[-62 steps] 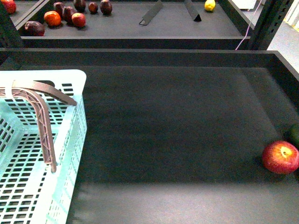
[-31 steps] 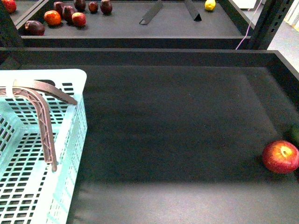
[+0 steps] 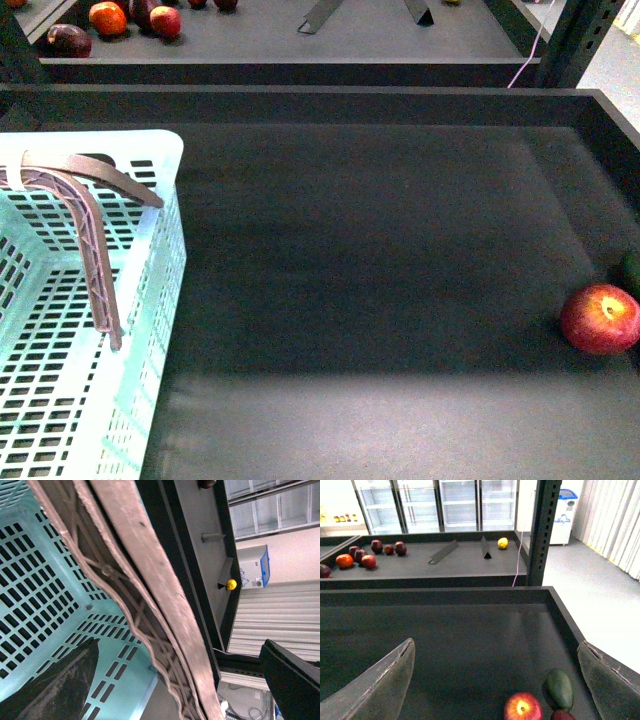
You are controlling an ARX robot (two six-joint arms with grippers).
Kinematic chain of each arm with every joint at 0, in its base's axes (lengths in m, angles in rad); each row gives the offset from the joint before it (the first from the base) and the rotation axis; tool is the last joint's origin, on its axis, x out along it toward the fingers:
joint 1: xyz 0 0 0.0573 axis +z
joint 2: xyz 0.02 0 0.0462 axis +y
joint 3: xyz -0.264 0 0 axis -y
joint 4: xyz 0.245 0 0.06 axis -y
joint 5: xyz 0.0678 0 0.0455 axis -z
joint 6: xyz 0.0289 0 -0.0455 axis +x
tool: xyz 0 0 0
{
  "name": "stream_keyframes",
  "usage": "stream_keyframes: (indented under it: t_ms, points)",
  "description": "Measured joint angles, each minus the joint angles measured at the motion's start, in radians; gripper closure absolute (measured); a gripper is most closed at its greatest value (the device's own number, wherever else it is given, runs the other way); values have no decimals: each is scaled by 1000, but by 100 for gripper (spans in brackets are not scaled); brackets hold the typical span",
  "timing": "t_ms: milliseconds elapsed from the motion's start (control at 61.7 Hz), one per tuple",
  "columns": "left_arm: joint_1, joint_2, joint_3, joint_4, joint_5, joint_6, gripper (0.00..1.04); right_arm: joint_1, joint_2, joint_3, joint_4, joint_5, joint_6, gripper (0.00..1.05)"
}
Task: Pick apple with right arm and hold basket with left
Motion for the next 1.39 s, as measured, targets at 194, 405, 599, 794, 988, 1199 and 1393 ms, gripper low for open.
stream_keyframes:
  t_ms: [194, 405, 599, 794, 988, 1199, 1393]
  points:
    - [-20, 137, 93, 51, -14, -66, 7, 0, 0, 0, 0, 0, 0, 9]
    - [-60, 225, 207, 32, -53, -92, 7, 0, 0, 0, 0, 0, 0, 9]
    - [-65, 257, 241, -8, -79, -95, 28, 0, 0, 0, 0, 0, 0, 9]
    - [-67, 262, 274, -70, -98, -156, 62, 0, 0, 0, 0, 0, 0, 9]
    - [-71, 260, 287, -101, -109, -176, 70, 0, 0, 0, 0, 0, 0, 9]
    - [-82, 174, 263, -183, -106, -163, 71, 0, 0, 0, 0, 0, 0, 9]
    - [-82, -18, 195, -336, -61, -100, 72, 0, 0, 0, 0, 0, 0, 9]
